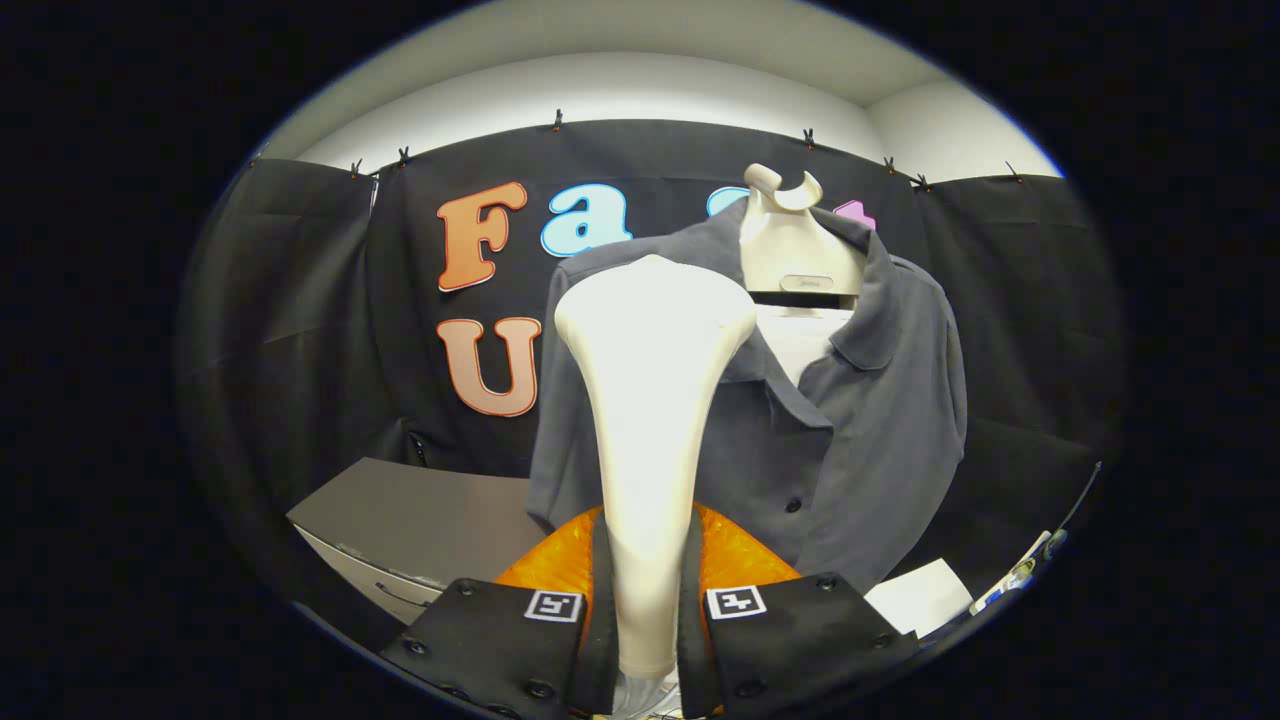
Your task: Iron the clothes twice with a garment steamer, once on the left side and once on the right side.
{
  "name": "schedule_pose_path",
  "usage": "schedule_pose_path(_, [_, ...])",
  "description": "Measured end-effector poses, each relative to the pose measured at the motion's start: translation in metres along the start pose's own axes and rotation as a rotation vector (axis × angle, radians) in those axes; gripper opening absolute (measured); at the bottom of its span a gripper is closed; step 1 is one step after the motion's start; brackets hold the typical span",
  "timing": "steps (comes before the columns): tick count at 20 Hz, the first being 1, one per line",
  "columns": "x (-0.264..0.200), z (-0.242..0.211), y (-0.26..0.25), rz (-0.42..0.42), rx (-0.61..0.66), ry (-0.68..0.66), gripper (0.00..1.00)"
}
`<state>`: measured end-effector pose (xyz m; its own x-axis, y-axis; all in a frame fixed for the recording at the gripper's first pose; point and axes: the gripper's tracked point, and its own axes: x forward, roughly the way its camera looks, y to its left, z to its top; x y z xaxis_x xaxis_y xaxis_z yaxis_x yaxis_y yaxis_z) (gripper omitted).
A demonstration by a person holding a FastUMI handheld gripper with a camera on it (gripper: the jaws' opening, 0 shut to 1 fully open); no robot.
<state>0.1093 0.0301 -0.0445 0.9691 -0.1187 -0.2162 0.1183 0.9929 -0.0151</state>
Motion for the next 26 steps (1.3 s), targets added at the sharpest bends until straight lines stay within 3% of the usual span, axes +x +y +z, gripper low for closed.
schedule_pose_path(11, [0.029, -0.035, -0.040, 0.168, -0.067, -0.009, 0.31])
schedule_pose_path(15, [0.030, -0.048, -0.041, 0.211, -0.027, 0.003, 0.31])
schedule_pose_path(26, [0.025, -0.105, -0.043, 0.167, 0.007, 0.106, 0.31])
